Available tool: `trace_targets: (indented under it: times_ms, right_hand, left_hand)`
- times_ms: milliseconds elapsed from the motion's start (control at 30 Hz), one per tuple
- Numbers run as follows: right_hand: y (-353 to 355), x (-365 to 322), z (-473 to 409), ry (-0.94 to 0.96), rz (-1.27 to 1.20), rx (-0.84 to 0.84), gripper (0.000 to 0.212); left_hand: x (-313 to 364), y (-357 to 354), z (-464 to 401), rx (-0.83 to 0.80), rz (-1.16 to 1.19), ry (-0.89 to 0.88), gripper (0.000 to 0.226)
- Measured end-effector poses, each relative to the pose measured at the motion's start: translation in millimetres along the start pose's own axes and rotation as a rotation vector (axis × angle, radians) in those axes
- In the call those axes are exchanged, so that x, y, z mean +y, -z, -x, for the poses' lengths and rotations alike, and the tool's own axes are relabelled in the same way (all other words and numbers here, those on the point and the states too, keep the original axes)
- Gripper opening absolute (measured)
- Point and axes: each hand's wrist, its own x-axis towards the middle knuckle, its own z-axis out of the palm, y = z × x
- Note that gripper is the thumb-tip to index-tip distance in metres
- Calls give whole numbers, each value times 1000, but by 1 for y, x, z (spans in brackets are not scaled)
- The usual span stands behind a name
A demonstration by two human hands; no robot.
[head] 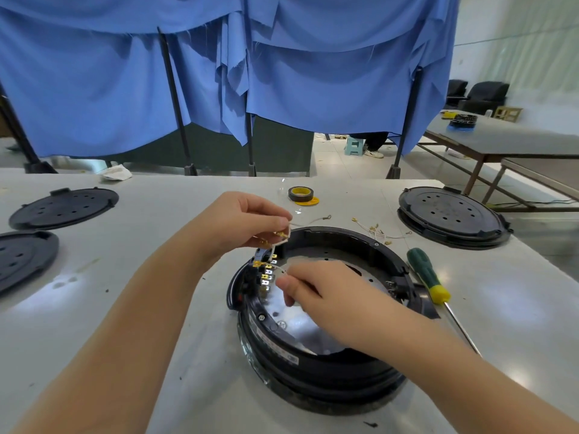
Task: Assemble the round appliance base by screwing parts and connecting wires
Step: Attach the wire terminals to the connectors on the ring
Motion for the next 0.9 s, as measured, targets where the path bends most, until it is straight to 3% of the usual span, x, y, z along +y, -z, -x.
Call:
trace_targets:
  times_ms: [133,367,467,667,800,900]
  right_hand:
    - [-6,7,-4,-65,-69,-41,41]
    - [14,15,-1,-171,73,-220,44]
    - [30,15,-1,-162,100,-149,42]
    - [41,29,-13,-166,-55,260,9]
    - [27,34,-24,-260,-280,134,12]
    - [26,37,-29,-291,-383,133,11]
  left_hand:
    - [-5,-1,-4,12,-42,22,9]
    - [-10,-23,-5,-91,-146,17,8]
    - [-12,-27,-6,-90,-200,-45,9]
    - [-16,-31,-7,-146,-280,-147,14]
    - [-19,-33,-10,-102,-258,-160,14]
    - [-23,-35,-12,-57,-291,-168,12]
